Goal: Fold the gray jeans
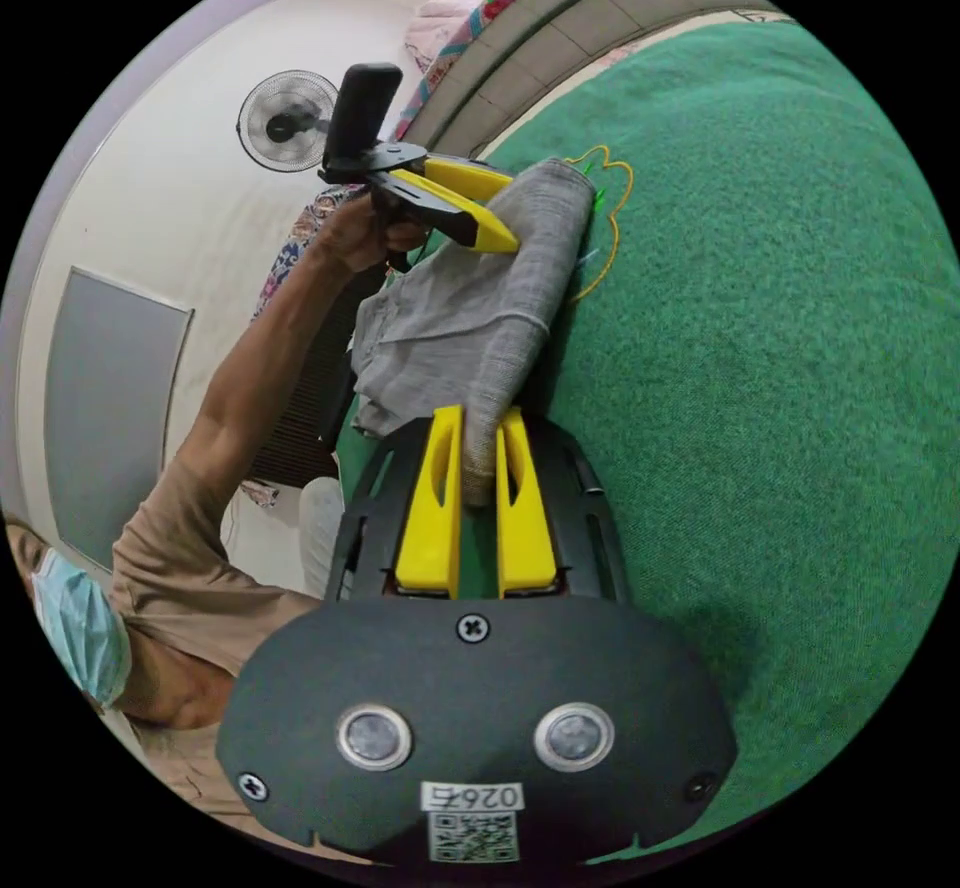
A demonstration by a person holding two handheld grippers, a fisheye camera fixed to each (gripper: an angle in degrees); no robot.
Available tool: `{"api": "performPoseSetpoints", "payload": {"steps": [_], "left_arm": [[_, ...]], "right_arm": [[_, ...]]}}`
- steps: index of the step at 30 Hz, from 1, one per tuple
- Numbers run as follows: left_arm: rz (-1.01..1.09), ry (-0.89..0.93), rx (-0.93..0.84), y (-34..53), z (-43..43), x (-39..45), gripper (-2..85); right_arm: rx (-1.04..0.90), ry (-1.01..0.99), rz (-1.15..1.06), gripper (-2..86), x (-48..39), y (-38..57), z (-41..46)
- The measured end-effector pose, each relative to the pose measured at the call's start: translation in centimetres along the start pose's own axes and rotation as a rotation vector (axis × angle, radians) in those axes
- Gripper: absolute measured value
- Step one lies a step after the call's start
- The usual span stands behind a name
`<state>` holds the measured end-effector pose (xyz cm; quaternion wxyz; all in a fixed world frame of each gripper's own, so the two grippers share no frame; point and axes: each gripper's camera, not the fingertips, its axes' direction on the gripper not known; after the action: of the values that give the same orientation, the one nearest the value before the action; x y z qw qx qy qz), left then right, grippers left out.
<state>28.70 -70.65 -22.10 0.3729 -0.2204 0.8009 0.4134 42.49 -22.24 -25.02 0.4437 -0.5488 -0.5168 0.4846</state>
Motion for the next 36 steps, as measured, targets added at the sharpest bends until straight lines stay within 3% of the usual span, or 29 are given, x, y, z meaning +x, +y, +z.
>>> {"api": "performPoseSetpoints", "payload": {"steps": [4, 15, 20, 29, 36], "left_arm": [[0.112, 0.024, -0.08, -1.4, 1.0, 2.8, 6.4], [0.457, 0.016, -0.036, -13.8, 0.5, 15.3, 5.5], [0.531, -0.015, -0.025, -15.1, -1.4, 18.9, 5.5], [0.58, 0.015, 0.252, -2.0, -13.2, 18.8, 6.0], [0.526, 0.054, 0.578, 15.7, -21.7, 13.8, 2.4]], "right_arm": [[0.031, 0.005, -0.079, -0.9, -1.0, 1.9, -2.7], [0.269, 0.238, -0.033, -1.2, -1.0, 14.3, -19.4], [0.415, 0.285, -0.05, -1.2, -3.8, 17.7, -23.7], [0.484, 0.195, -0.274, -1.3, -14.6, 15.4, -22.7], [0.364, 0.177, -0.484, -1.2, -26.6, 7.7, -13.5]]}}
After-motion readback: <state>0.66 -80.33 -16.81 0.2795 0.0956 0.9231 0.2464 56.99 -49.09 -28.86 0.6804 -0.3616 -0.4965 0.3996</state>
